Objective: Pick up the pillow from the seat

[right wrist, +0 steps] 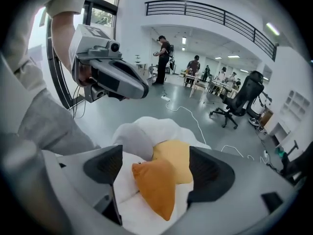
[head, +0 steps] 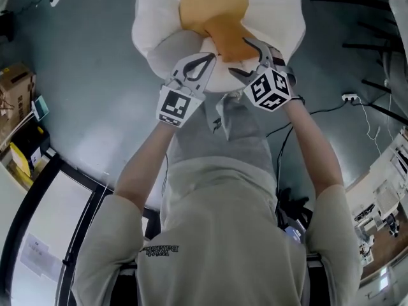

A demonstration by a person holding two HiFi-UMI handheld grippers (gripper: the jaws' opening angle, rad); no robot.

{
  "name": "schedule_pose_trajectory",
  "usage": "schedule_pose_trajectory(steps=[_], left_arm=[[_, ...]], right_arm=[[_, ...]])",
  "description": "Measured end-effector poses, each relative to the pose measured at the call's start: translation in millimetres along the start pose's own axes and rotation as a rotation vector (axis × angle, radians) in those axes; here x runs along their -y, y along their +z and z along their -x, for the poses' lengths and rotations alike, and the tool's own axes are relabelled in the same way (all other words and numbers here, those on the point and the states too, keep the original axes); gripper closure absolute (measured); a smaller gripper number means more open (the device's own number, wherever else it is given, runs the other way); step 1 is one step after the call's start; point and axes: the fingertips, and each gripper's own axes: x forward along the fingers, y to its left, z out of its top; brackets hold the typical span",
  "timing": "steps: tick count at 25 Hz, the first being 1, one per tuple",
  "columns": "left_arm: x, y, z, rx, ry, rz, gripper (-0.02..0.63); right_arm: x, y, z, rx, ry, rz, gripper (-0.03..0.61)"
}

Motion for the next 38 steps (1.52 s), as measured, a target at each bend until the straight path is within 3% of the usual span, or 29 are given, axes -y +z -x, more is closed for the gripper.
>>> schedule_pose_trajectory(steps=[8,17,30,34,38], left_arm=[[-21.8,-100.0,-35.6,-0.112,-0.049,0.078,0.604],[-31.2,-193.8,-69.6,-0.233,-0.078,0.07,0.604],[-35.5,-238.6,-85.9,-0.29,-0.101,0.084,0.604],[-37.9,-242.7,-84.8,-0.299,-0.091,0.096,0.604],[-35.5,-232.4,-81.2,-0.294,-0.086,0.097,0.604]], right_arm=[[-15.2,-65.2,-74.7,-0.122,0.059,0.024,0.146],[-15.7,-120.2,-128.3,-0.233,0.05,0.141,0.141],[-7.9,-154.9,-179.2,-0.26,0.032,0.141,0.123],[-4.1,-159.3,-178.8,-0.261,0.007,0.124,0.269],[3.4,-154.2,-171.0,-0.26,-0.02,0.084,0.35]])
